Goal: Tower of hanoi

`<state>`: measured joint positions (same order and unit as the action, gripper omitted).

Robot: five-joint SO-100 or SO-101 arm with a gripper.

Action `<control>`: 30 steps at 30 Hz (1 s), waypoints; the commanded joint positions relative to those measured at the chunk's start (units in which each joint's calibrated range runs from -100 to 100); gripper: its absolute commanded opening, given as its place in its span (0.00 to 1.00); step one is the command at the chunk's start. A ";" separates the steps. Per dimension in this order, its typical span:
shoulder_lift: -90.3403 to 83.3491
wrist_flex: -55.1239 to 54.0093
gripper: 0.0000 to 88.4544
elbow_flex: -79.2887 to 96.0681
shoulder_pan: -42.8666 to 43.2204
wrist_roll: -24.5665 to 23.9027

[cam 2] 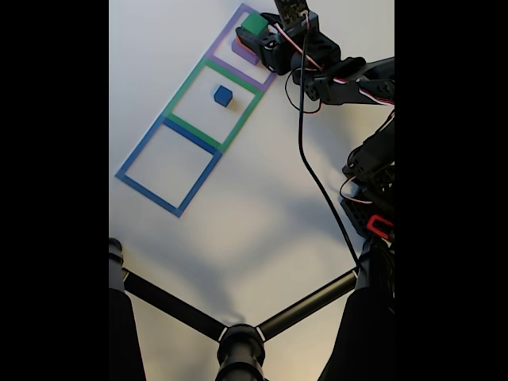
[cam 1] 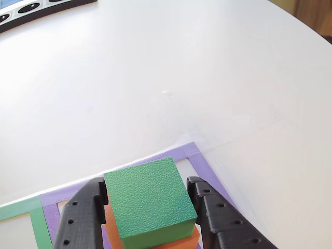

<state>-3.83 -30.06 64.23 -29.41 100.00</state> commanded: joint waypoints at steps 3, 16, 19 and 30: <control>-0.42 -2.27 0.11 -0.49 1.00 0.00; -2.42 -0.81 0.04 -0.40 1.92 0.00; -5.63 3.88 0.04 -1.58 2.53 0.00; -23.02 41.03 0.04 -17.75 4.74 0.00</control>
<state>-18.62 -3.83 55.63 -25.61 100.00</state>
